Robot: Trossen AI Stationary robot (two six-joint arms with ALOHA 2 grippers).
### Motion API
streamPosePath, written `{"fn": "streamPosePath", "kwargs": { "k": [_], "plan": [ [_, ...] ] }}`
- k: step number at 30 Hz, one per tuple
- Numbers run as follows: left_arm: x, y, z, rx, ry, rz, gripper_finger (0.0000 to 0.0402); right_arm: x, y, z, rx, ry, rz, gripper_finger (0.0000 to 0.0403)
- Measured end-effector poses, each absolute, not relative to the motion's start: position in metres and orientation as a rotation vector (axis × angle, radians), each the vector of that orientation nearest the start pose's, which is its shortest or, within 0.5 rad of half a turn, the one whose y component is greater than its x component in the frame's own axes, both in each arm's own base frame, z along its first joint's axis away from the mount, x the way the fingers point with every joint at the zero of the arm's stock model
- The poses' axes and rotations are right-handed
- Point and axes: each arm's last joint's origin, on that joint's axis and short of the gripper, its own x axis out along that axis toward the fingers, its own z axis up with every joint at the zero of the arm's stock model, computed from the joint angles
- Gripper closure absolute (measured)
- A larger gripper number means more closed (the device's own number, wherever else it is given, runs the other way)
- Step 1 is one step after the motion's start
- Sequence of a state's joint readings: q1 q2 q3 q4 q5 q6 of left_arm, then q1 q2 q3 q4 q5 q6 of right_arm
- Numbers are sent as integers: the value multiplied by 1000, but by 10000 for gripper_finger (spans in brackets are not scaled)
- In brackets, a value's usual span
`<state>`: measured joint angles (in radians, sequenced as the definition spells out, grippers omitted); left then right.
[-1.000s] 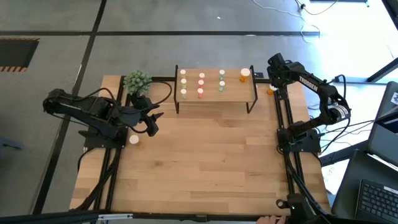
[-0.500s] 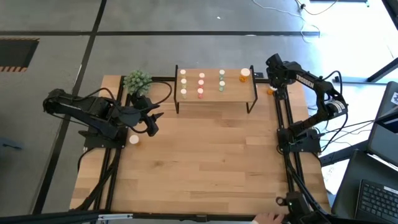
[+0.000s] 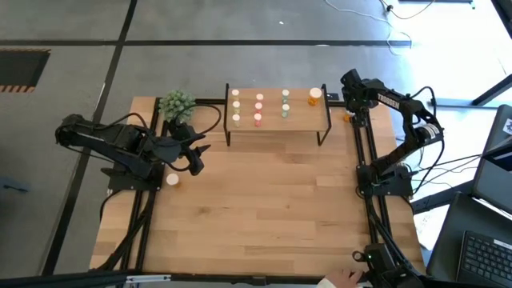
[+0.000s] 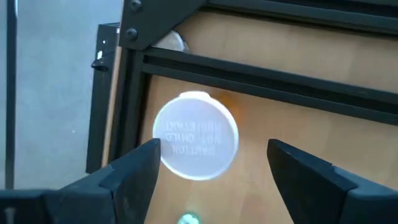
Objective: Pick and place medicine bottles onto shelf by color
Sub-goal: Put the right orange pill bottle on the shelf aligned with the other orange pill bottle
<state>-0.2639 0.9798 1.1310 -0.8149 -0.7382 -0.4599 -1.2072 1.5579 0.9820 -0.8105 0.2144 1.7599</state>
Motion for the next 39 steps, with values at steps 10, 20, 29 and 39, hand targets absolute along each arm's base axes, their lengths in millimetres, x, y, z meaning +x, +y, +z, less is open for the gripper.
{"fn": "streamPosePath", "kwargs": {
  "k": [10,20,29,39],
  "plan": [
    [175,-27,364,-117,466,576,237,91,-257,185,-2232,65,2564,107],
    [175,-27,364,-117,466,576,237,94,-259,185,-2318,64,2502,107],
    [175,-27,364,-117,466,576,237,103,-256,185,-2546,-32,2254,107],
    [175,-27,364,-117,466,576,237,100,-249,204,-2568,-30,2416,107]
  ]
}}
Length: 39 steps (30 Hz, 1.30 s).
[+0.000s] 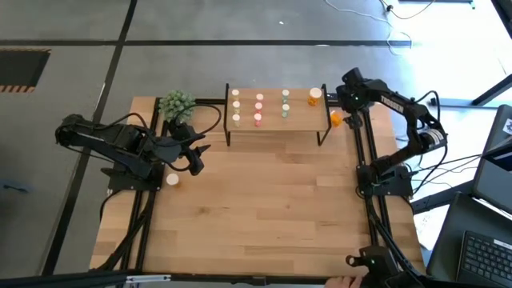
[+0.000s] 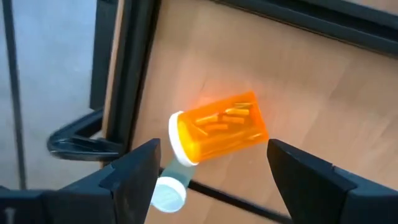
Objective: Pick and place medicine bottles onto shelf by color
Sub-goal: Put the right orange pill bottle on the shelf aligned with the other orange pill bottle
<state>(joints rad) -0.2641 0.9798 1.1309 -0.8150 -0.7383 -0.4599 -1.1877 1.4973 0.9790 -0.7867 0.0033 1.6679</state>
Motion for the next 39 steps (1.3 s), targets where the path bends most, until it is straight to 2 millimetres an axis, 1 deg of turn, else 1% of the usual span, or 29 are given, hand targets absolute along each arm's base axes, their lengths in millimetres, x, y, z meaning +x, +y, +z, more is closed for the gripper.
{"fn": "streamPosePath", "kwargs": {
  "k": [5,11,16,19,22,25,29,35,39],
  "plan": [
    [175,-27,364,-117,466,576,237,100,-241,210,-2503,97,2323,107],
    [175,-27,364,-117,466,576,237,107,-234,209,-2450,114,2280,107],
    [175,-27,364,-117,466,576,237,115,-226,202,-2375,212,2197,107],
    [175,-27,364,-117,466,576,237,120,-225,198,-2429,214,2199,107],
    [175,-27,364,-117,466,576,237,121,-226,198,-2503,136,2205,107],
    [175,-27,364,-117,466,576,237,120,-222,206,-2563,70,2214,107],
    [175,-27,364,-117,466,576,237,113,-211,217,-2524,66,2275,107],
    [175,-27,364,-117,466,576,237,99,-187,237,-2447,54,2349,107],
    [175,-27,364,-117,466,576,237,91,-173,250,-2492,-24,2401,107]
  ]
}}
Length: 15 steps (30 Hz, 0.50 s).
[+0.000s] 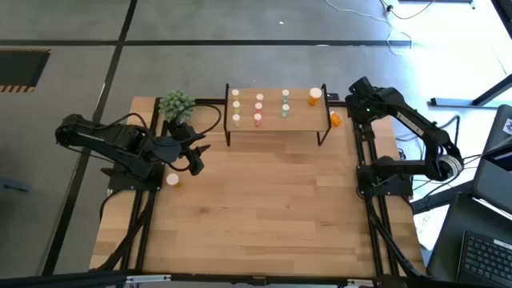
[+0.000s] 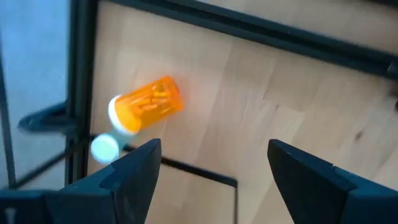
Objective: Pick and place medicine bottles onto shelf by color
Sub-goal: Put the right orange pill bottle on the shelf aligned with the other orange pill bottle
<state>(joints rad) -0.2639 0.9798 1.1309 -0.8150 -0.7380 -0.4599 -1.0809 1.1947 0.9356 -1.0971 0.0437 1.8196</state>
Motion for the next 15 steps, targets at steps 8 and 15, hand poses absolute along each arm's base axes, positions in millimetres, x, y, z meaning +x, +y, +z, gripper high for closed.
{"fn": "streamPosePath", "kwargs": {
  "k": [8,15],
  "plan": [
    [175,-27,364,-117,466,576,237,81,-152,274,-2781,-344,2593,107],
    [175,-27,364,-117,466,576,237,75,-143,283,-2799,-661,2870,107]
  ]
}}
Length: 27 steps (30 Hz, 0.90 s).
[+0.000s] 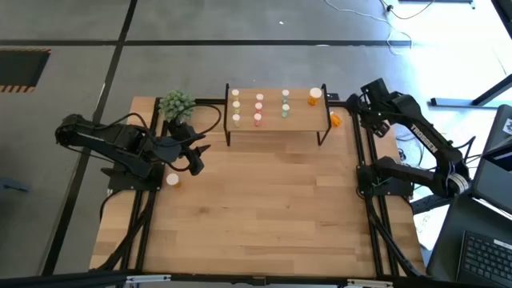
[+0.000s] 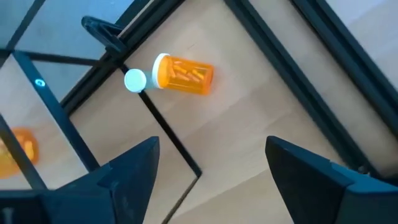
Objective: Pick and place medicine bottles onto shelf by color
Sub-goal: Put the right orange pill bottle on the shelf aligned with the other orange pill bottle
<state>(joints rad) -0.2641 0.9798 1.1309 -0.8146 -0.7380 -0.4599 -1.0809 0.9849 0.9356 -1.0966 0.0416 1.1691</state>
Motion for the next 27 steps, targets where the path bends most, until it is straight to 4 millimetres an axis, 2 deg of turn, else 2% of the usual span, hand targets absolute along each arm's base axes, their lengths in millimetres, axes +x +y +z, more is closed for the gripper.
{"fn": "streamPosePath", "kwargs": {
  "k": [10,16,19,27],
  "plan": [
    [175,-27,364,-117,466,576,237,77,-142,284,1326,527,-1438,107],
    [175,-27,364,-117,466,576,237,80,-140,284,1119,712,-1271,107],
    [175,-27,364,-117,466,576,237,81,-140,284,1093,739,-1217,107],
    [175,-27,364,-117,466,576,237,82,-143,282,1034,784,-1208,107]
  ]
}}
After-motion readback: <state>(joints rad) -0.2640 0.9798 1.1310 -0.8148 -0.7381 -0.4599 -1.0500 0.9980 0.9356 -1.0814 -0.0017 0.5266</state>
